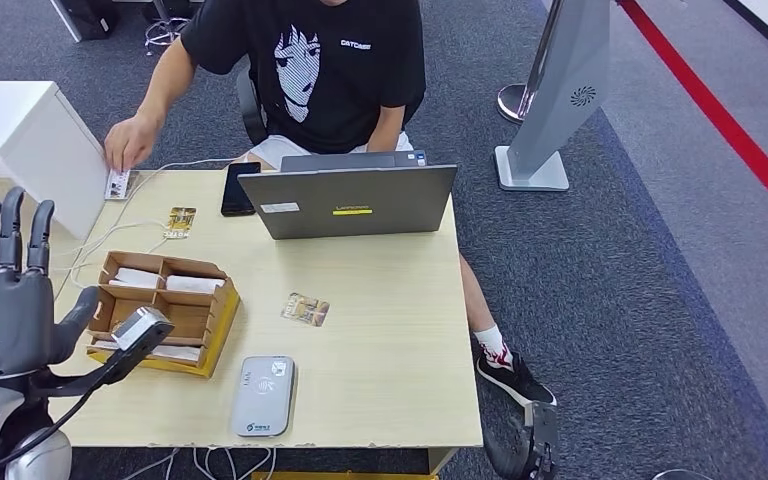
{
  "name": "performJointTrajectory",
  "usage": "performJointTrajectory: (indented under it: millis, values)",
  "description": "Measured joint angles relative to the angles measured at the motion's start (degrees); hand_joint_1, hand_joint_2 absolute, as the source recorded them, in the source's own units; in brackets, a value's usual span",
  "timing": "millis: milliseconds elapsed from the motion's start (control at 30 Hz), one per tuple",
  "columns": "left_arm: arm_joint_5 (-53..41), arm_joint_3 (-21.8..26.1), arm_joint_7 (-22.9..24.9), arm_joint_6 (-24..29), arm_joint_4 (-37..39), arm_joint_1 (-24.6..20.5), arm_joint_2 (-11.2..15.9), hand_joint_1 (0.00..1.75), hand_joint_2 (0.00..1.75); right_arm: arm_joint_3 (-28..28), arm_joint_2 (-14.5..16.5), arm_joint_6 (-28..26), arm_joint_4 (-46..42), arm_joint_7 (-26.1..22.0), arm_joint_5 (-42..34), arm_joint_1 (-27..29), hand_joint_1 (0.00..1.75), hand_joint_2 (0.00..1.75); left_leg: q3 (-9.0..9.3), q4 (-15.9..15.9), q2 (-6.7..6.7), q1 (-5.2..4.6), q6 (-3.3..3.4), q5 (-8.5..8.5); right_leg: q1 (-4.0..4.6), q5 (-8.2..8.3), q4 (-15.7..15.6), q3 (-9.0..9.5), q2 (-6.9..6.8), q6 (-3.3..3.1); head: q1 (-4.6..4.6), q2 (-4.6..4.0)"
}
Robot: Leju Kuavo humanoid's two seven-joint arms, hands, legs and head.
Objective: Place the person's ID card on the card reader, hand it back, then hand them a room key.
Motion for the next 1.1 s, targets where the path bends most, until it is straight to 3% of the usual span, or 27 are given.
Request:
performJointTrajectory:
  millis: [167, 367, 467, 1100]
  values:
    - [1.86, 1.2, -2.8, -0.24, -3.29, 3.41, 0.31, 0.0, 1.75, -0.2, -0.01, 0.04, -0.42, -0.04, -0.79, 0.41, 0.0, 1.75, -0.01, -0.01, 0.01, 0.0, 0.0, -0.01, 0.0, -0.02, 0.0, -0.01, 0.01, -0.01, 0.0, 0.0]
    - [0.64, 4.32, -4.88, -1.86, -4.72, 12.94, 3.65, 0.0, 1.75, -1.52, -0.01, 0.67, -1.49, -0.5, -1.52, 1.42, 0.0, 1.75, -0.02, -0.02, 0.04, 0.0, -0.02, -0.04, 0.0, -0.06, -0.01, -0.06, 0.03, -0.05, -0.01, 0.0]
    - [0.5, 6.87, -5.46, -2.02, -3.74, 15.66, 4.58, 0.0, 1.75, -1.96, -0.01, 0.98, -1.95, -0.57, -1.46, 1.63, 0.0, 1.75, -0.02, -0.02, 0.02, 0.02, -0.02, -0.03, 0.01, -0.06, -0.01, -0.07, 0.01, -0.06, -0.01, 0.0]
    - [-1.54, 10.91, -5.72, -2.84, 1.88, 17.28, 4.96, 0.0, 1.75, -2.99, -0.01, 1.17, -2.34, -0.48, -0.88, 1.65, 0.0, 1.75, -0.02, -0.02, -0.02, 0.01, -0.04, 0.02, 0.0, -0.03, 0.0, -0.04, -0.03, -0.08, -0.01, 0.0]
